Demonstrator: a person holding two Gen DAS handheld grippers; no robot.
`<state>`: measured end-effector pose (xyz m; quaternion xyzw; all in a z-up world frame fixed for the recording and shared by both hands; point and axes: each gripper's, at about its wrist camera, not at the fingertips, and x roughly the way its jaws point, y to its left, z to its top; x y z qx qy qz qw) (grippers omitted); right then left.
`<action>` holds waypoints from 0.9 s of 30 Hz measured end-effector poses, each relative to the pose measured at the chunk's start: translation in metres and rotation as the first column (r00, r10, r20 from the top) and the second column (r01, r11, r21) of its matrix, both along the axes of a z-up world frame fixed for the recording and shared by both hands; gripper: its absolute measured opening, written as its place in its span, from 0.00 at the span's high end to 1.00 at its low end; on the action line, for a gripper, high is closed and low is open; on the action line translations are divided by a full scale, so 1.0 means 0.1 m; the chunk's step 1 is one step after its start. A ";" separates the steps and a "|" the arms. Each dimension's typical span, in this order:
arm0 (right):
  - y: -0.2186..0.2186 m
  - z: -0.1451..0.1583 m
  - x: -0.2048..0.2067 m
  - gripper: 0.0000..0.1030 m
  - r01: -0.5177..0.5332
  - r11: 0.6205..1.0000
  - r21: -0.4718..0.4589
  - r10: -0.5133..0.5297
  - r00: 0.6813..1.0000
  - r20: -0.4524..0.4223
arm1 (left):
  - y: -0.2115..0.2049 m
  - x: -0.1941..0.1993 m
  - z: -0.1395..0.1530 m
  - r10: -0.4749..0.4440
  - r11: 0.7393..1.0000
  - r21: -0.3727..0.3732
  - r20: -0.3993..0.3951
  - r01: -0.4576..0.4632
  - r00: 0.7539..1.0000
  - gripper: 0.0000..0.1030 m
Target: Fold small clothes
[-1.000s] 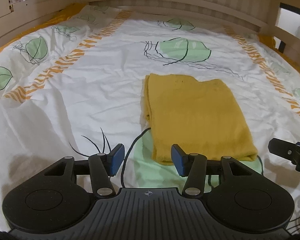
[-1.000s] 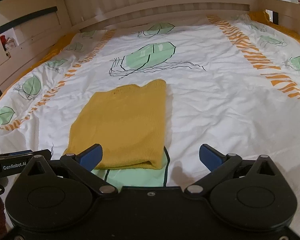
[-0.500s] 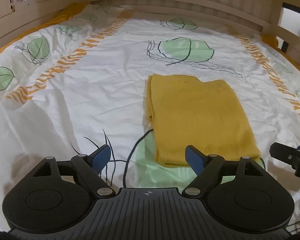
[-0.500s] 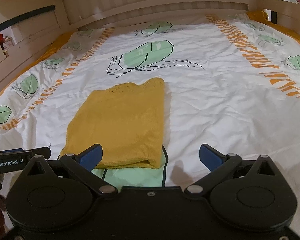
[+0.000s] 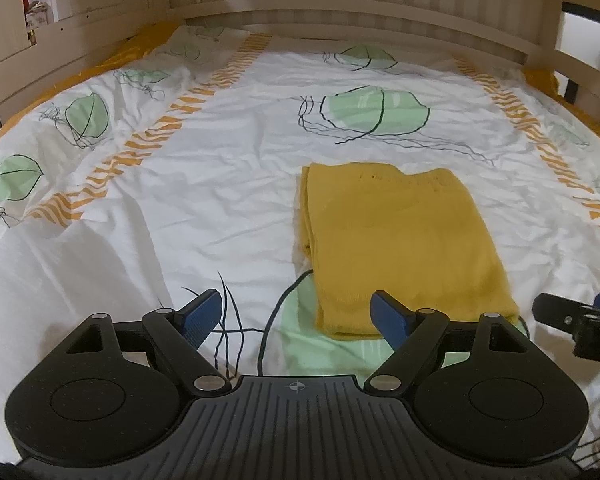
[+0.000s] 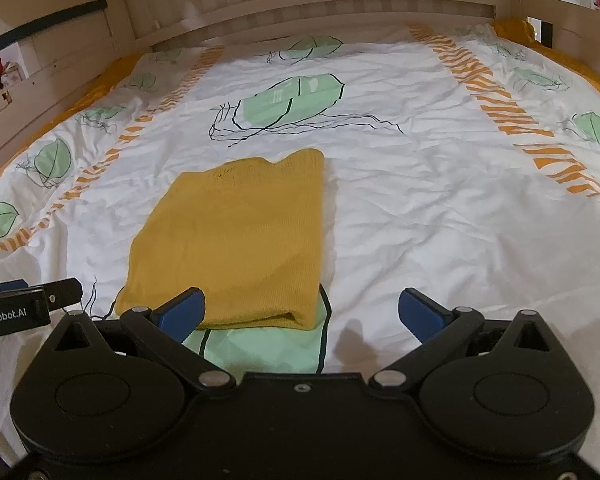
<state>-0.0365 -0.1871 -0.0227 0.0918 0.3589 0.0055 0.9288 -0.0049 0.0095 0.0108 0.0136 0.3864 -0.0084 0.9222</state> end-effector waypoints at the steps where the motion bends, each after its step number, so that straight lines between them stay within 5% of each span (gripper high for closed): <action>1: 0.00 0.00 0.00 0.01 -0.001 1.000 0.000 0.001 1.000 -0.001 | 0.00 0.00 0.00 0.001 1.000 -0.002 -0.006 -0.001 1.000 0.22; 27: 0.02 0.02 0.04 0.01 -0.013 1.000 -0.003 0.013 1.000 -0.014 | -0.04 0.02 -0.07 -0.015 1.000 -0.021 -0.069 0.013 0.998 0.22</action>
